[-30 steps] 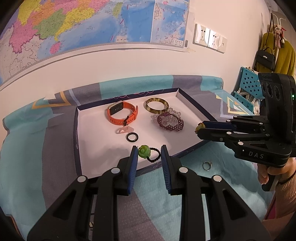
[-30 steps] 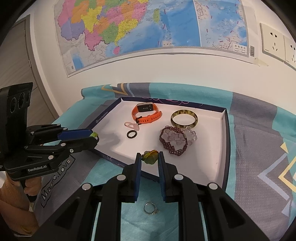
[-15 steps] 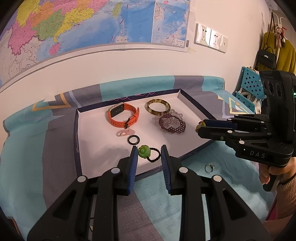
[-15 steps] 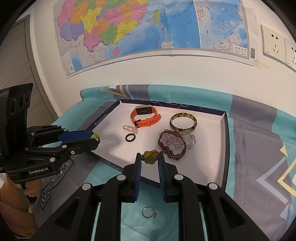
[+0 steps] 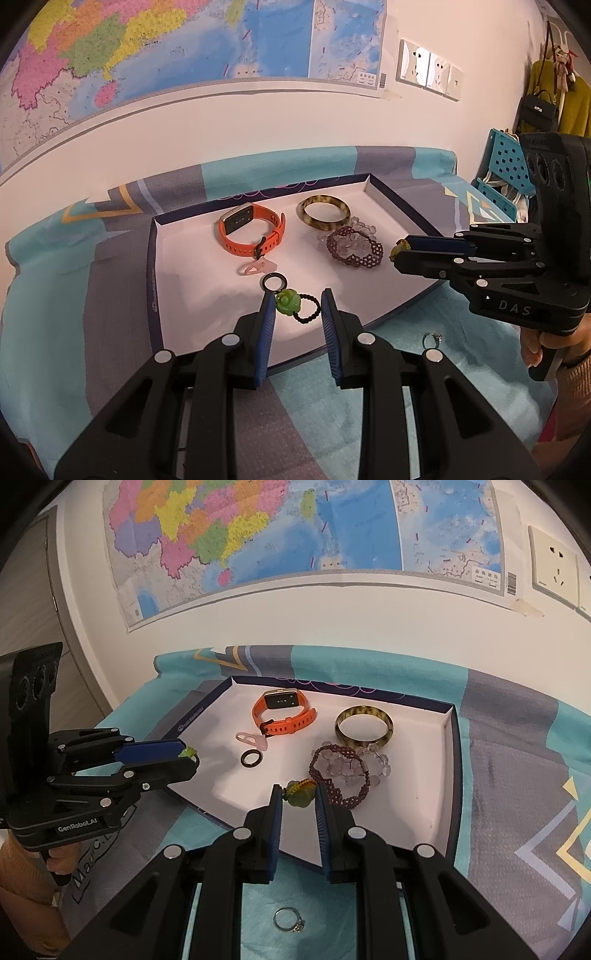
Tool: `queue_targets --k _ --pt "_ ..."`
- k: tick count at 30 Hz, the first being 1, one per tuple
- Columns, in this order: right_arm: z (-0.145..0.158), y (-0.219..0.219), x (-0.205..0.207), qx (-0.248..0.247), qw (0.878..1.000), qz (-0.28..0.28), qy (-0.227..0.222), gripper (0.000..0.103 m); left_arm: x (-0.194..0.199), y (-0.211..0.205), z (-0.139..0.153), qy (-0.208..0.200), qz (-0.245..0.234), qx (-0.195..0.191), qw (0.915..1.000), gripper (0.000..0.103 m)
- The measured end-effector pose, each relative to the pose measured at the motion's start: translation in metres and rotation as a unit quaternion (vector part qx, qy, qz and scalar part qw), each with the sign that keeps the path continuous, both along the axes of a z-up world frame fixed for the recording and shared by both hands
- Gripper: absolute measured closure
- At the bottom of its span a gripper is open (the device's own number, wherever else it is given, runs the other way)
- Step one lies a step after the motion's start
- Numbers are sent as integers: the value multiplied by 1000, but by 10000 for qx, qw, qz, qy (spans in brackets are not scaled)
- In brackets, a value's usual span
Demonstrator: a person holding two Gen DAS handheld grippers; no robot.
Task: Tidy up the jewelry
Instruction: 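Lower the amber ring and green hair tie into the box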
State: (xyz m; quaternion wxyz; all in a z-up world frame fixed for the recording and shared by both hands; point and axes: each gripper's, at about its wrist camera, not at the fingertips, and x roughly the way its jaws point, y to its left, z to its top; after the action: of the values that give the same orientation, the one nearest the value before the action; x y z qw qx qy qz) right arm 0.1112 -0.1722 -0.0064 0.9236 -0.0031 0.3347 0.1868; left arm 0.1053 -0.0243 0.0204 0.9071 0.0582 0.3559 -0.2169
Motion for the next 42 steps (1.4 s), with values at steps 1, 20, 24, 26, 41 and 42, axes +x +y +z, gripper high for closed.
queue_targets --k 1,20,24,26,41,42 --pt "-1 0 3 -19 10000 -7 19 87 1 0 -1 11 2 6 10000 77" --pt "-15 2 26 -56 9996 17 259 87 20 -4 -13 218 110 94 9997 77" --pt "-18 2 28 -62 9995 12 298 87 23 -5 -17 263 127 135 9995 77" --pt "-18 3 30 -84 9995 14 303 87 25 -6 -18 297 139 142 9994 77" --pt "-23 5 37 -141 9991 12 409 87 33 -10 -23 400 185 208 9988 77" --pt "-23 5 38 -144 9990 11 417 87 33 -10 -24 410 186 211 9988 77"
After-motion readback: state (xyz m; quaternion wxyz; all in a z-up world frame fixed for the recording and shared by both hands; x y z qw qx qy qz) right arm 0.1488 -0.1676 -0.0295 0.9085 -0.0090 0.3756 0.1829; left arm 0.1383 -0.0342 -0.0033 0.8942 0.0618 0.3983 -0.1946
